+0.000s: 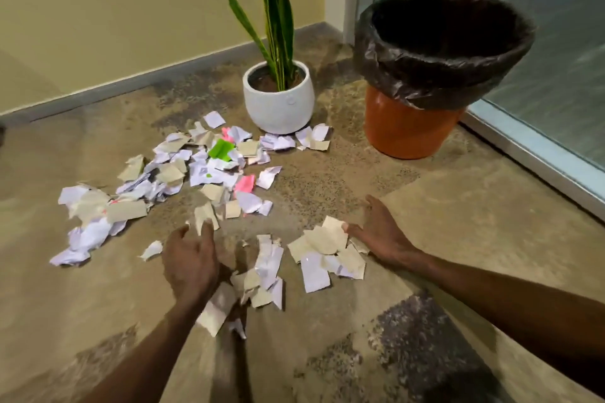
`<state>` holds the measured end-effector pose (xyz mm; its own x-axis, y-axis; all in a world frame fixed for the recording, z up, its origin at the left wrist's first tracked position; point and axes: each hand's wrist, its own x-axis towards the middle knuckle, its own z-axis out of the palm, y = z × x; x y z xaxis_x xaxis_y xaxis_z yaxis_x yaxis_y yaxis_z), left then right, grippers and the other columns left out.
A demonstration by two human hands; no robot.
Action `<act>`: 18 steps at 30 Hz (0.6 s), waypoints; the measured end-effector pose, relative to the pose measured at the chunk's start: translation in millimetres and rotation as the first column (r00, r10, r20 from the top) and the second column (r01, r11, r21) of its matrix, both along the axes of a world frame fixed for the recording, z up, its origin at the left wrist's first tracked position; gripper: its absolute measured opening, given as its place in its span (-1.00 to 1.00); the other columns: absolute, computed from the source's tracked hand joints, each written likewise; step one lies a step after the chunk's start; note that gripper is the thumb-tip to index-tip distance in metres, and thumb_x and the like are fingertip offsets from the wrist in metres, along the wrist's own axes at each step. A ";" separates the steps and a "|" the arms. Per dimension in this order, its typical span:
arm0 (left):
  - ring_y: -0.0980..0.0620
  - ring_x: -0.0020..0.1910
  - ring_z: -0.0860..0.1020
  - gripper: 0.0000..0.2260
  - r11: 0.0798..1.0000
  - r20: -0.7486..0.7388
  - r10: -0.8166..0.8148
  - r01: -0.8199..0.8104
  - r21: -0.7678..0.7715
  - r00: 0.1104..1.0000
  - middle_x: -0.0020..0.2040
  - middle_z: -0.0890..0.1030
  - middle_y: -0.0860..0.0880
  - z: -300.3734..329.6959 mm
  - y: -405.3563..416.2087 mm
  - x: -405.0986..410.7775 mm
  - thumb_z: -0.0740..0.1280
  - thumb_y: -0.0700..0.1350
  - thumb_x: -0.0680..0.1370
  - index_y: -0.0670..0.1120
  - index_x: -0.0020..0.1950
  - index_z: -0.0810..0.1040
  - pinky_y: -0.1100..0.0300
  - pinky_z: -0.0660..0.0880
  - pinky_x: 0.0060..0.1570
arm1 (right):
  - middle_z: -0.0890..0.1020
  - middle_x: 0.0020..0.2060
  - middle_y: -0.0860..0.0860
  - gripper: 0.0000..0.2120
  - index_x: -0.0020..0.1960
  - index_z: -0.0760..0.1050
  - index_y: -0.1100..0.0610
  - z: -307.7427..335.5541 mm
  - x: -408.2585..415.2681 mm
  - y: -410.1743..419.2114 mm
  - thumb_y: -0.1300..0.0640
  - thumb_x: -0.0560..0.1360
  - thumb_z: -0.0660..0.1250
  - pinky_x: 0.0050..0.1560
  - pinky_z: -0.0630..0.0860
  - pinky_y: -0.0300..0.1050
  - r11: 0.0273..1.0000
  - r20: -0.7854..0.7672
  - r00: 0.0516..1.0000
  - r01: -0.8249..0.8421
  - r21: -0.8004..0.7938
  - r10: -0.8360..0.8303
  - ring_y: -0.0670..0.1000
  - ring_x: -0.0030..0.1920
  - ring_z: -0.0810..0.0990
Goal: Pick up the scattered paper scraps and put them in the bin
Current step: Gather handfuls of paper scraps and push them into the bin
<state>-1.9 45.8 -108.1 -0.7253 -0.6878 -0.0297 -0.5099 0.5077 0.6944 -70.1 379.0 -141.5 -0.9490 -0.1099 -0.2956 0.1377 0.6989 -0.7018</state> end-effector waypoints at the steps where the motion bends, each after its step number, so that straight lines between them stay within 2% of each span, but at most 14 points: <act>1: -0.24 0.19 0.53 -0.28 0.996 0.049 0.030 -0.025 -0.084 0.998 0.20 0.58 -0.22 -13.0 -12.3 22.3 0.13 0.42 0.45 -0.13 0.33 0.46 -0.11 0.45 0.18 | 0.06 0.60 -0.02 -0.09 0.61 -0.01 0.04 -10.9 8.0 -0.9 -0.31 0.47 0.35 0.53 0.09 -0.06 0.997 -0.028 0.999 -0.044 0.061 0.046 0.05 0.58 0.07; 3: -0.28 0.25 0.45 -0.15 0.981 0.142 -0.002 0.030 -0.192 0.990 0.26 0.51 -0.25 -36.0 -21.0 55.4 0.08 0.50 0.39 -0.13 0.41 0.38 -0.17 0.41 0.24 | 0.10 0.59 0.02 -0.06 0.59 0.03 0.03 -24.4 19.3 -1.7 -0.44 0.42 0.28 0.54 0.10 0.08 0.981 -0.112 0.985 -0.116 0.154 0.134 0.09 0.57 0.09; 5: -0.29 0.31 0.36 -0.11 0.968 0.199 -0.095 0.138 -0.212 0.975 0.30 0.43 -0.26 -54.9 -17.1 74.7 0.03 0.52 0.38 -0.10 0.46 0.31 -0.22 0.35 0.27 | 0.18 0.55 0.05 -0.01 0.55 0.06 0.03 -31.1 23.0 -13.9 -0.58 0.35 0.14 0.51 0.15 0.16 0.967 -0.169 0.964 -0.172 0.190 0.205 0.12 0.54 0.15; 6: -0.27 0.37 0.31 -0.13 0.957 0.200 -0.157 0.199 -0.212 0.967 0.36 0.38 -0.27 -60.0 -10.2 79.5 0.05 0.51 0.38 -0.08 0.48 0.28 -0.23 0.31 0.30 | 0.14 0.57 0.03 0.04 0.56 0.04 0.03 -32.0 24.3 -23.0 -0.62 0.32 0.07 0.53 0.10 0.15 0.960 -0.170 0.957 -0.201 0.193 0.234 0.09 0.56 0.11; 9: -0.09 0.54 0.08 -0.09 0.922 0.117 -0.363 0.374 -0.097 0.924 0.56 0.14 -0.10 -58.5 15.7 83.9 0.23 0.48 0.34 0.03 0.55 0.14 -0.11 0.12 0.46 | -0.02 0.61 -0.01 0.11 0.61 -0.03 0.04 -32.4 30.0 -58.5 -0.65 0.29 -0.04 0.58 -0.10 0.03 0.943 -0.168 0.935 -0.283 0.176 0.312 0.02 0.61 -0.08; 11: 0.00 0.57 -0.03 0.02 0.877 0.090 -0.471 0.476 -0.055 0.878 0.60 0.01 0.02 -55.4 27.7 82.7 0.28 0.54 0.26 0.07 0.58 0.05 -0.03 0.06 0.49 | -0.04 0.62 -0.01 0.08 0.61 -0.04 0.02 -30.3 33.8 -80.2 -0.64 0.31 -0.03 0.59 -0.07 0.04 0.925 -0.158 0.913 -0.359 0.124 0.376 0.00 0.61 -0.10; 13: -0.02 0.57 -0.05 0.13 0.824 0.122 -0.541 0.554 -0.118 0.832 0.60 -0.02 -0.02 -57.6 32.6 80.9 0.28 0.59 0.20 0.03 0.59 0.02 -0.05 0.05 0.50 | -0.04 0.61 -0.02 0.07 0.60 -0.02 0.00 -27.5 34.3 -95.2 -0.64 0.31 0.02 0.58 0.02 0.08 0.891 -0.143 0.880 -0.453 0.034 0.453 -0.04 0.60 -0.10; 15: -0.09 0.58 -0.07 0.18 0.775 0.178 -0.572 0.598 -0.202 0.801 0.60 -0.01 -0.09 -62.5 33.3 78.6 0.27 0.61 0.18 -0.02 0.59 0.01 -0.08 0.02 0.51 | -0.07 0.62 -0.03 0.07 0.60 -0.02 -0.03 -22.6 30.9 -104.2 -0.60 0.31 0.17 0.57 0.05 0.11 0.836 -0.135 0.829 -0.549 -0.002 0.543 -0.04 0.60 -0.11; 18: -0.16 0.57 -0.03 0.10 0.727 0.222 -0.595 0.635 -0.259 0.772 0.59 0.02 -0.16 -68.3 34.3 74.9 0.21 0.58 0.26 -0.04 0.59 0.02 -0.11 0.04 0.51 | -0.23 0.60 -0.07 0.15 0.60 -0.17 -0.15 -8.5 17.9 -105.5 -0.46 0.27 0.42 0.58 -0.13 0.14 0.653 -0.043 0.654 -0.747 0.121 0.756 0.01 0.59 -0.25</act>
